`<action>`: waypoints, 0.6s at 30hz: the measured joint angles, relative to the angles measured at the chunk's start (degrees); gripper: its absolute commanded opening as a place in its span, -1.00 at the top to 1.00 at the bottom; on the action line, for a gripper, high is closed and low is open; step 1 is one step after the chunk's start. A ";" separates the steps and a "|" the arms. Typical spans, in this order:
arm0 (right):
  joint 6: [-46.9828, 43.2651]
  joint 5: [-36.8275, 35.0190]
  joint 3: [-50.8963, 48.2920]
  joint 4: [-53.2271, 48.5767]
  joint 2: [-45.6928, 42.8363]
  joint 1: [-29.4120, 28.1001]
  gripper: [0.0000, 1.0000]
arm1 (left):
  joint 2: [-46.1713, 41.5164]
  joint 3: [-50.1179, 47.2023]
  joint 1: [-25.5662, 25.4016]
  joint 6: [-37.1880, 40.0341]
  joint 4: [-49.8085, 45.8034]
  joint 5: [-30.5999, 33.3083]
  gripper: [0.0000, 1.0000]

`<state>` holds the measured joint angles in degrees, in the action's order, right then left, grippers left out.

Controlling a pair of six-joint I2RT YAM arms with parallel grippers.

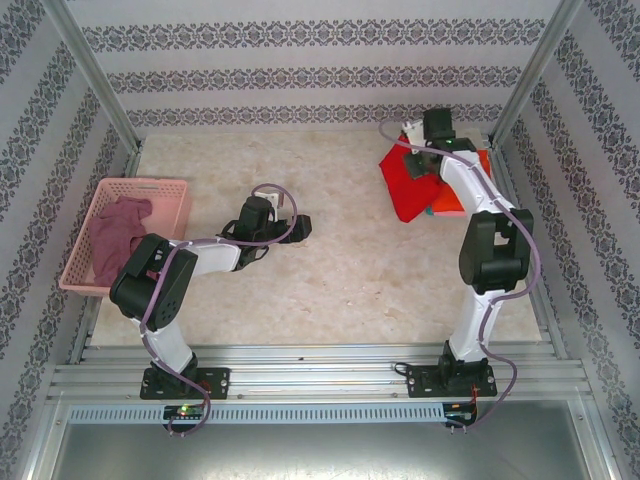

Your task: Fold and stack the t-shirts

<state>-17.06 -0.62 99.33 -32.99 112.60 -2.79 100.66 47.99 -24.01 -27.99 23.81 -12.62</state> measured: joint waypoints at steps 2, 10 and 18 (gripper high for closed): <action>-0.24 0.04 1.09 -0.48 0.00 1.18 1.00 | 0.00 0.00 0.00 0.00 0.28 -0.26 -1.00; -1.36 0.94 5.81 -3.26 0.09 4.61 1.00 | 0.17 0.02 0.00 -0.02 1.07 -0.87 -1.00; -1.25 3.61 8.85 -4.13 0.48 6.82 1.00 | 0.74 0.04 0.00 -0.04 1.14 -1.31 -1.00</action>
<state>-18.31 2.98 108.18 -37.12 113.08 4.03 101.41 48.03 -24.01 -28.03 24.95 -13.93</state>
